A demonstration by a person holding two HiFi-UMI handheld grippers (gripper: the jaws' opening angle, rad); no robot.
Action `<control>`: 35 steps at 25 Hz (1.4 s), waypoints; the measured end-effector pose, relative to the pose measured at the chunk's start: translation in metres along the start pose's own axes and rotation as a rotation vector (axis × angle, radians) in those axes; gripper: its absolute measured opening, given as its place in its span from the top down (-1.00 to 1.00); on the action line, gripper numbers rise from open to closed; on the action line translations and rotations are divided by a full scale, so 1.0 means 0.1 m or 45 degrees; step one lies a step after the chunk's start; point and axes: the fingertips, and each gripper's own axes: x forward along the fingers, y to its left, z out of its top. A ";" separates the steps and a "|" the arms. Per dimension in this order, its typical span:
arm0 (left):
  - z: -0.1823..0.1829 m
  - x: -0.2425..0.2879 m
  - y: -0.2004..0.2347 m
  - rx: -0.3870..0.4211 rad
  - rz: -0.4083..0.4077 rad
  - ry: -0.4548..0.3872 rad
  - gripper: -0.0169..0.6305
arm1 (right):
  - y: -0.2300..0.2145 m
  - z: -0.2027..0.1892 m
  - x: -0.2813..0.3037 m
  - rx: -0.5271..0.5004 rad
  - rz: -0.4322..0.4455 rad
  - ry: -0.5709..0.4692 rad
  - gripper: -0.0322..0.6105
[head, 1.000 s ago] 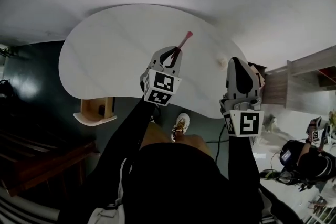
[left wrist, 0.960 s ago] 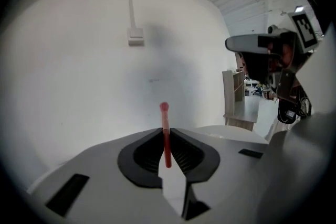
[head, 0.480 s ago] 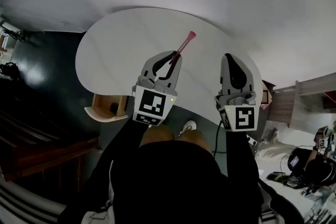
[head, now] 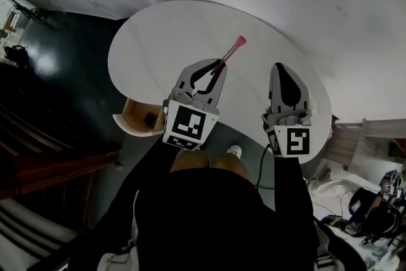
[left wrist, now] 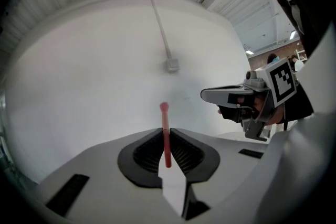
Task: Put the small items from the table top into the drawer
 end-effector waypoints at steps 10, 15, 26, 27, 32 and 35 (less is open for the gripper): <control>-0.50 -1.12 1.28 -0.087 0.362 0.079 0.79 | 1.56 -0.06 0.99 0.015 0.418 0.006 0.82; -0.80 -1.73 1.79 -0.106 0.516 0.123 0.79 | 2.43 -0.05 1.32 0.033 0.600 -0.016 0.82; -1.39 -2.40 2.25 -0.158 0.595 0.220 0.79 | 3.46 -0.14 1.64 0.040 0.766 -0.010 0.82; -1.51 -2.43 2.23 -0.168 0.584 0.256 0.79 | 3.47 -0.17 1.66 0.039 0.767 -0.003 0.82; -2.23 -2.68 2.07 -0.263 0.523 0.449 0.79 | 3.61 -0.27 1.74 0.031 0.767 0.030 0.82; -2.63 -2.78 1.93 -0.289 0.469 0.569 0.79 | 3.65 -0.32 1.76 0.022 0.773 0.048 0.82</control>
